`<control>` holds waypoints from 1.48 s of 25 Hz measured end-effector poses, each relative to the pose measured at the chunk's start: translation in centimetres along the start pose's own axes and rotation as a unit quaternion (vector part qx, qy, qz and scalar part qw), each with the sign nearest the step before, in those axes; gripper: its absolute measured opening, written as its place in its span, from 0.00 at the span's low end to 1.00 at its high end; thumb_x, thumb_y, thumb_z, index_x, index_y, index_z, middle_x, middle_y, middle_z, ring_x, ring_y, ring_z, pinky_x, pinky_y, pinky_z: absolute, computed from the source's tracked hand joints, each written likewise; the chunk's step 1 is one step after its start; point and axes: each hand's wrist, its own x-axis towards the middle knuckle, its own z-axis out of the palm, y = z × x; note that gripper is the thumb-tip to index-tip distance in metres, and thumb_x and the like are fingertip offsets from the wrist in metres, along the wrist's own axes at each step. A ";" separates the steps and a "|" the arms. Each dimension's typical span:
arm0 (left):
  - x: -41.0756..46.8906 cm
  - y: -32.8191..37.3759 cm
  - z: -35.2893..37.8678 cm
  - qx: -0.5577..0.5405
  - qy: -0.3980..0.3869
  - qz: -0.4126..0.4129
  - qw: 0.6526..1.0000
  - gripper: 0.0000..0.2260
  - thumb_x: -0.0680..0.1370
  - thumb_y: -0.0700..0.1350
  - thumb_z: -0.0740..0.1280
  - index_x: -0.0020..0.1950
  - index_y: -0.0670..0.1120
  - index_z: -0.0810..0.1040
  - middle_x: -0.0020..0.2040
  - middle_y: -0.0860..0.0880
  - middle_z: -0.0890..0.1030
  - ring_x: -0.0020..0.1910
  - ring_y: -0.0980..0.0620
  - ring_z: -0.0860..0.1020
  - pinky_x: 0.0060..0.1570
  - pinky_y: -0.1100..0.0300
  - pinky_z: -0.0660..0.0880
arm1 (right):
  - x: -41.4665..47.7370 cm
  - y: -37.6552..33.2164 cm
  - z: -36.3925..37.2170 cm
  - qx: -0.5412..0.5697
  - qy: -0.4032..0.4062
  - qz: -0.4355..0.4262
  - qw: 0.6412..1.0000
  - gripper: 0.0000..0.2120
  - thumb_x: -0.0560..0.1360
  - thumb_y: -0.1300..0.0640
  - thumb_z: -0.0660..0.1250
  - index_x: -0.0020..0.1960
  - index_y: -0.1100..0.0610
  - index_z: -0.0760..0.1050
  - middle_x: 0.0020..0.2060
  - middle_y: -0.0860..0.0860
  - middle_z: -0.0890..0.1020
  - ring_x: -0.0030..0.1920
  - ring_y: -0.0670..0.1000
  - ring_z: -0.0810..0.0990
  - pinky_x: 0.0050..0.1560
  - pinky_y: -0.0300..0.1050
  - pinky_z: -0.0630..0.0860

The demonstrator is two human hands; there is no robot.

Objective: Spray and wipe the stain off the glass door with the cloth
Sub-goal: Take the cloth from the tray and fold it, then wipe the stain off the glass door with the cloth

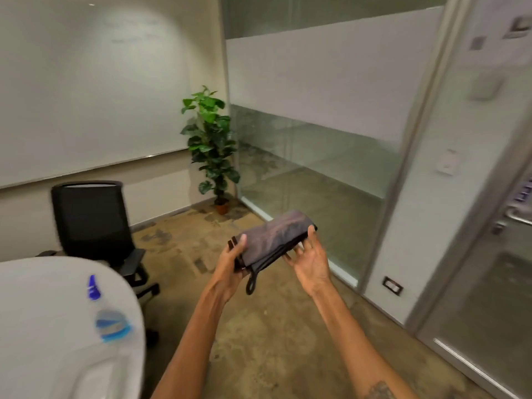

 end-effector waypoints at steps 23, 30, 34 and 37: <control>6.3 -20.7 60.9 0.026 -0.386 -0.026 0.922 0.23 0.67 0.56 0.82 0.57 0.47 0.86 0.55 0.40 0.87 0.50 0.47 0.86 0.46 0.56 0.84 | -8.7 -44.1 -33.7 -0.318 0.190 -0.339 0.865 0.11 0.77 0.53 0.72 0.59 0.53 0.82 0.55 0.55 0.86 0.54 0.54 0.85 0.59 0.56 0.81; 12.6 -23.8 75.6 -0.008 -0.388 0.011 0.922 0.18 0.65 0.51 0.80 0.52 0.48 0.86 0.51 0.45 0.88 0.46 0.50 0.87 0.43 0.58 0.84 | -5.3 -56.6 -39.0 -0.486 0.302 -0.440 0.692 0.16 0.76 0.55 0.75 0.61 0.42 0.79 0.55 0.38 0.81 0.55 0.41 0.82 0.50 0.34 0.79; 14.6 -26.0 81.3 0.030 -0.441 0.070 0.894 0.13 0.67 0.54 0.79 0.51 0.58 0.86 0.50 0.52 0.89 0.48 0.56 0.87 0.43 0.65 0.82 | -3.9 -60.9 -43.5 -0.490 0.362 -0.446 0.656 0.13 0.75 0.55 0.75 0.59 0.48 0.81 0.51 0.40 0.83 0.50 0.43 0.83 0.50 0.38 0.81; 15.1 -27.8 85.1 0.061 -0.476 0.109 0.871 0.10 0.71 0.53 0.77 0.51 0.61 0.85 0.51 0.55 0.89 0.48 0.60 0.86 0.44 0.68 0.81 | -3.6 -63.2 -46.5 -0.478 0.382 -0.447 0.652 0.13 0.77 0.56 0.73 0.61 0.47 0.80 0.50 0.40 0.84 0.50 0.41 0.84 0.50 0.34 0.80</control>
